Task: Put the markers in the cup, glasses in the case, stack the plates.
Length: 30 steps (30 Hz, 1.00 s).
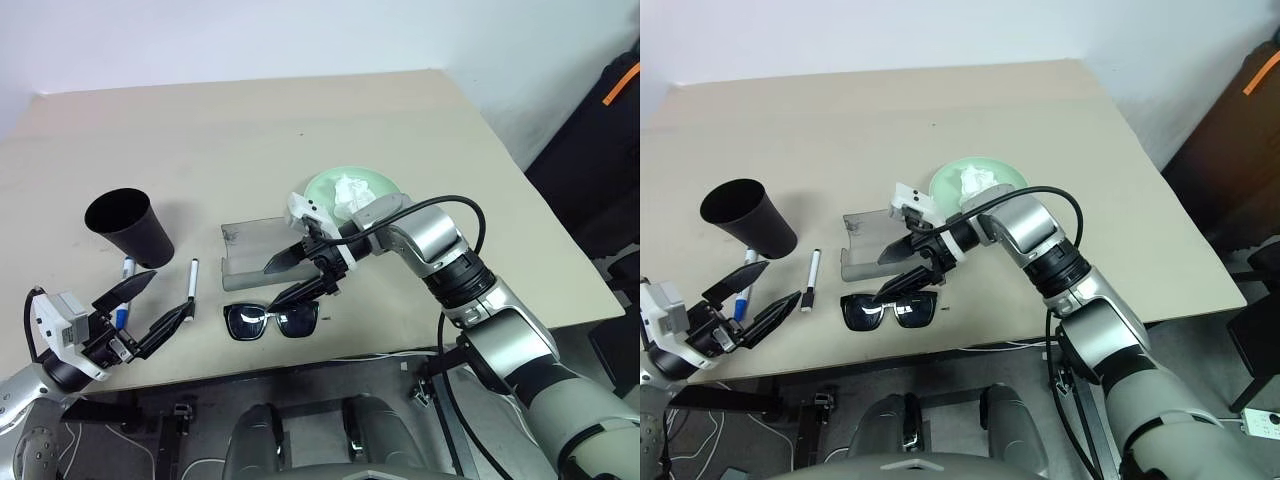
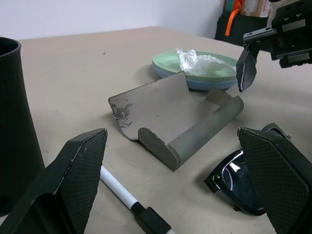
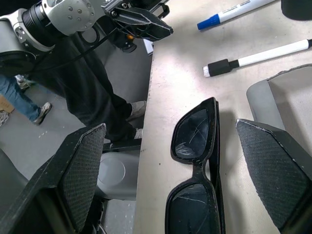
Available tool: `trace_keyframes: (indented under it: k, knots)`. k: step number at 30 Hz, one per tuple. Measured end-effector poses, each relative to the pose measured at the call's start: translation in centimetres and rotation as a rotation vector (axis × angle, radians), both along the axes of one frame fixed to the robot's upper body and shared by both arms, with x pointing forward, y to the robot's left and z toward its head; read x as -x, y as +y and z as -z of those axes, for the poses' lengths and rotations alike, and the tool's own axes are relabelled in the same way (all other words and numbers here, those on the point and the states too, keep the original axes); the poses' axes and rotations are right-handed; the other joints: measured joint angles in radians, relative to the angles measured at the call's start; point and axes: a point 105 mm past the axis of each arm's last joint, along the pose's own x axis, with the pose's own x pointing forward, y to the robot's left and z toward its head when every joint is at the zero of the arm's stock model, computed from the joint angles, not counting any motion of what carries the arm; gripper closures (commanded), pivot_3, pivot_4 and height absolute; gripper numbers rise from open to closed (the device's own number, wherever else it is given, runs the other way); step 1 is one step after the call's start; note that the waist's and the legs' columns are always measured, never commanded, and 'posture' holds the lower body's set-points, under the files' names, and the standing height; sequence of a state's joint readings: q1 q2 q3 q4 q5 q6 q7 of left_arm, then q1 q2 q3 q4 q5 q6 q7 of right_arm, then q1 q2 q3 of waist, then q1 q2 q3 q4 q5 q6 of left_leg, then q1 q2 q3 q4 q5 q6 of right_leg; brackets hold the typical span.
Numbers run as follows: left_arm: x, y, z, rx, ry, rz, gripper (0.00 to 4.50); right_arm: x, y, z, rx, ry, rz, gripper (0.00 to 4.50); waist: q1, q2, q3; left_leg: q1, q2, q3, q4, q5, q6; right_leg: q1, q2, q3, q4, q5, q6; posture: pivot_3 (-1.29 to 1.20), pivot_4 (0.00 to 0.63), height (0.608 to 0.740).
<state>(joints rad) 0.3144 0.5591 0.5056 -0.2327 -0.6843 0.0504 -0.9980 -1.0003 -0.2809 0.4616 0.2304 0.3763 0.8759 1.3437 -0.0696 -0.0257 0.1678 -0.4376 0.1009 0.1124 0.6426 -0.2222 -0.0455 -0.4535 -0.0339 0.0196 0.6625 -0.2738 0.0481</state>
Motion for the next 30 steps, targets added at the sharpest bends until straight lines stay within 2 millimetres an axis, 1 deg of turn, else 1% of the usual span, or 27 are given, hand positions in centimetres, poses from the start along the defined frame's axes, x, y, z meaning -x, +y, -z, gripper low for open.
trace_keyframes:
  k: [3, 9, 14, 17, 22, 28, 30]
  knots:
    - [-0.1, 0.0, -0.2, -0.007, -0.005, 0.004, 0.0, 0.0, 0.0, 0.0, 0.002, 0.003, 0.002, 0.02, 0.001, 0.0, 0.0, -0.006, 0.0, 0.0, 0.002, 0.001, 0.001, -0.006, 0.001, 0.0, 0.001, 0.0, 0.0, 0.0, 0.15, 0.726]
    - [-0.4, 0.1, -0.3, -0.012, -0.009, 0.003, 0.0, 0.0, -0.1, 0.1, 0.007, 0.011, 0.006, 0.02, 0.001, 0.0, 0.0, -0.006, 0.0, 0.001, 0.002, 0.001, 0.001, -0.006, 0.004, 0.0, 0.002, 0.0, 0.001, 0.0, 0.15, 0.726]
    - [-0.8, 0.2, -0.4, -0.022, -0.014, 0.008, 0.0, 0.2, 0.2, 0.2, 0.011, 0.016, -0.006, 0.02, 0.0, 0.0, 0.0, -0.006, 0.0, 0.002, 0.003, 0.001, 0.001, -0.006, 0.004, -0.001, 0.002, 0.0, 0.001, 0.0, 0.15, 0.726]
    - [-0.7, 0.2, -0.3, -0.027, -0.01, 0.019, 0.0, 0.4, 0.6, 0.9, 0.044, 0.017, -0.017, 0.02, 0.0, 0.0, 0.0, -0.006, 0.0, 0.003, 0.003, 0.001, 0.001, -0.006, 0.004, -0.001, 0.002, 0.0, 0.001, 0.0, 0.15, 0.726]
    - [0.1, 0.2, 0.6, -0.03, 0.035, 0.03, 0.0, 0.7, 0.9, 1.8, 0.087, 0.016, -0.031, 0.02, 0.001, 0.0, 0.0, -0.006, 0.0, 0.003, 0.003, 0.001, 0.001, -0.006, 0.005, -0.001, 0.003, 0.0, 0.001, 0.0, 0.15, 0.726]
    - [0.0, -0.2, 0.9, -0.03, 0.041, 0.042, 0.0, 0.4, 1.6, 3.3, 0.161, 0.028, -0.028, 0.02, 0.001, -0.001, -0.001, -0.006, 0.0, 0.003, 0.005, 0.001, 0.001, -0.006, 0.004, -0.001, 0.003, 0.001, 0.0, 0.0, 0.15, 0.726]
    - [-0.1, -0.3, 0.9, -0.035, 0.038, 0.043, 0.0, 0.2, 1.8, 4.2, 0.197, 0.029, -0.022, 0.02, 0.001, -0.001, -0.001, -0.006, 0.0, 0.003, 0.004, 0.001, 0.001, -0.006, 0.005, -0.001, 0.003, 0.001, 0.0, 0.0, 0.15, 0.726]
